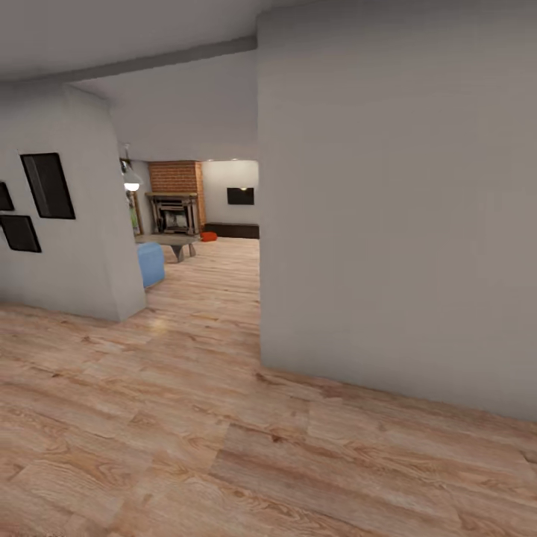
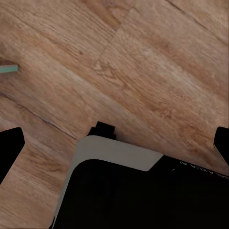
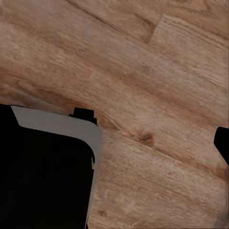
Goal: Move the two storage containers from the living room to the garage. In the garage, place one container on the floor and stack the other container on top of it (either order is fine).
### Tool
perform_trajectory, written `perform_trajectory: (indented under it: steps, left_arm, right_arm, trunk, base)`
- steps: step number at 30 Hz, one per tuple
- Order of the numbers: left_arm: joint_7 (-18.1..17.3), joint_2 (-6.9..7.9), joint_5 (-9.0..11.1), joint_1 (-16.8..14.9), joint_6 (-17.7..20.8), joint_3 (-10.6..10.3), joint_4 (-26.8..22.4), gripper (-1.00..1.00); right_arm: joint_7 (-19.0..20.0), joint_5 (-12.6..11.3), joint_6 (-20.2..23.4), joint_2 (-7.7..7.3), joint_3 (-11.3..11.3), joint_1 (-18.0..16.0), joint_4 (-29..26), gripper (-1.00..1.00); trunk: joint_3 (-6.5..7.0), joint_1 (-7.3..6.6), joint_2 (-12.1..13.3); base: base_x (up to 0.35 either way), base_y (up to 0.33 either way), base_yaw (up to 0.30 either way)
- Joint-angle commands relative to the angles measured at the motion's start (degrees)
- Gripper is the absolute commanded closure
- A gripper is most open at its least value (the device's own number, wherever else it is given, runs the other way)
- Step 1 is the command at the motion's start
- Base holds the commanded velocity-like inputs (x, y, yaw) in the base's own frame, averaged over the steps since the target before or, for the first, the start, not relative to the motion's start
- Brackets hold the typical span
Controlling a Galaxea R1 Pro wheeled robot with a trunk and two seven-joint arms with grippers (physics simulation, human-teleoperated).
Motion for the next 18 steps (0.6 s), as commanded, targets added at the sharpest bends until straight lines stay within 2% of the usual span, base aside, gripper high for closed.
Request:
perform_trajectory:
  steps: [1, 18]
  left_arm:
    - [0.2, -0.03, 0.5, -0.1, -0.2, -0.5, 0.0, -1.00]
    - [0.2, -0.02, 0.5, -0.1, -0.2, -0.5, 0.0, -1.00]
  right_arm:
    - [-0.1, -0.3, -0.3, 0.01, 0.4, -0.1, 0.2, -1.00]
    - [-0.1, -0.3, -0.3, 0.01, 0.4, -0.1, 0.2, -1.00]
  trunk:
    - [-0.07, 0.04, 0.0]
    - [-0.07, 0.04, 0.0]
  base:
    - [0.323, 0.000, 0.300]
    - [0.323, 0.000, 0.300]
